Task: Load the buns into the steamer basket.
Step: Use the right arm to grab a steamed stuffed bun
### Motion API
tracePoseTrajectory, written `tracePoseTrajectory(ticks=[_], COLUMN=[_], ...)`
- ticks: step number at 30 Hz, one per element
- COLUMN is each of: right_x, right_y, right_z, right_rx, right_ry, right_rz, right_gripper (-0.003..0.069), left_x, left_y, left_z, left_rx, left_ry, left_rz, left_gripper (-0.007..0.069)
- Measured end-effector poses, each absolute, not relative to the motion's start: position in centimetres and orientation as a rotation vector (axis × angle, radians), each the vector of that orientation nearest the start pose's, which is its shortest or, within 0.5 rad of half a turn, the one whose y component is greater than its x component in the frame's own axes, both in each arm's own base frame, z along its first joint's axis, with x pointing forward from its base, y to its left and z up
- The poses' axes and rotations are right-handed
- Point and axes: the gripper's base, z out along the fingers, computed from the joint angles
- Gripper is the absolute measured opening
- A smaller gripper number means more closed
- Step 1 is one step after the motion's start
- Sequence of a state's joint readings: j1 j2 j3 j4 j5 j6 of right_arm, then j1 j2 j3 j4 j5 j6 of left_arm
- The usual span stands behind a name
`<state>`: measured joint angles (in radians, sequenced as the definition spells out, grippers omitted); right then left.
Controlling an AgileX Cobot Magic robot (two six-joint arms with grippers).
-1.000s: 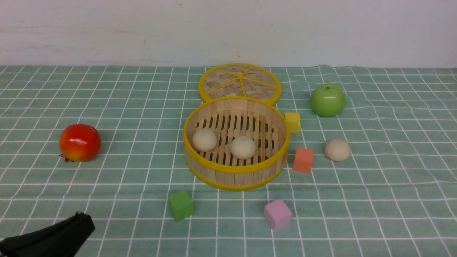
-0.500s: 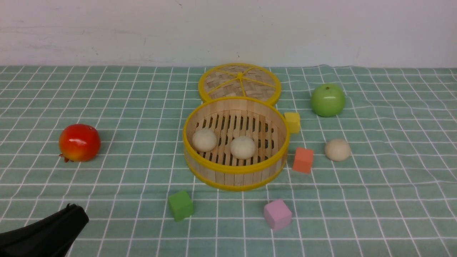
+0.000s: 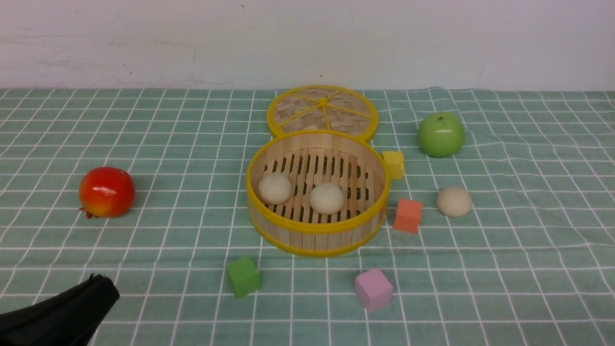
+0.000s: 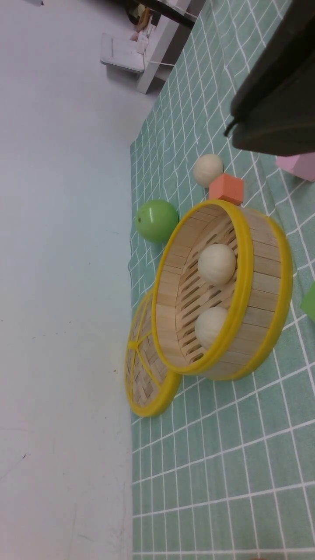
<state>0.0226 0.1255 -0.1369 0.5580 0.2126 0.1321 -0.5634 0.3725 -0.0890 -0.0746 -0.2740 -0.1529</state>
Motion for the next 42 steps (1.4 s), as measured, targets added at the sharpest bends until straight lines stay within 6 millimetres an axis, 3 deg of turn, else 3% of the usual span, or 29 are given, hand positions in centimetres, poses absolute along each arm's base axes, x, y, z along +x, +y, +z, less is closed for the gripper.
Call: tracePoseTrajectory(ticks=[1,4,7,10,14,16,21,26,31,37,42], right_x=[7.1,9.7,14.6,20.5,27.2,29.1,36.8,41.4,44.3,45.7,46.2], right_y=[1.9,2.9,3.6,4.0,4.9,5.3,7.3,7.6,7.8,8.1,8.0], right_z=[25.4,28.5,30.1,29.7,28.6,28.1,26.3,24.0,21.9,20.6,20.6], right_rx=[0.353,0.140,-0.041,-0.103,-0.145,-0.173,-0.254,-0.231,-0.204,-0.174,-0.174], right_ry=[1.801,2.100,2.361,2.548,2.649,2.670,2.716,2.749,2.767,2.765,2.730], right_rz=[0.586,0.517,0.469,0.465,0.460,0.447,0.308,0.184,0.161,0.154,0.130], right_gripper=[0.0181,0.0147,0.0125,0.0106,0.0067,0.0054,0.0032,0.0061,0.0132,0.0256,0.0296], left_x=[7.9,7.9,7.9,7.9,7.9,7.9,7.9,7.9,7.9,7.9,7.9], left_y=[-4.8,-4.8,-4.8,-4.8,-4.8,-4.8,-4.8,-4.8,-4.8,-4.8,-4.8], left_z=[24.1,24.1,24.1,24.1,24.1,24.1,24.1,24.1,24.1,24.1,24.1], left_rx=[0.241,0.241,0.241,0.241,0.241,0.241,0.241,0.241,0.241,0.241,0.241], left_ry=[1.506,1.506,1.506,1.506,1.506,1.506,1.506,1.506,1.506,1.506,1.506], left_rz=[-0.618,-0.618,-0.618,-0.618,-0.618,-0.618,-0.618,-0.618,-0.618,-0.618,-0.618], left_gripper=[-0.0011,-0.0010,-0.0010,-0.0009,-0.0009,-0.0009,-0.0004,-0.0001,0.0003,0.0007,0.0008])
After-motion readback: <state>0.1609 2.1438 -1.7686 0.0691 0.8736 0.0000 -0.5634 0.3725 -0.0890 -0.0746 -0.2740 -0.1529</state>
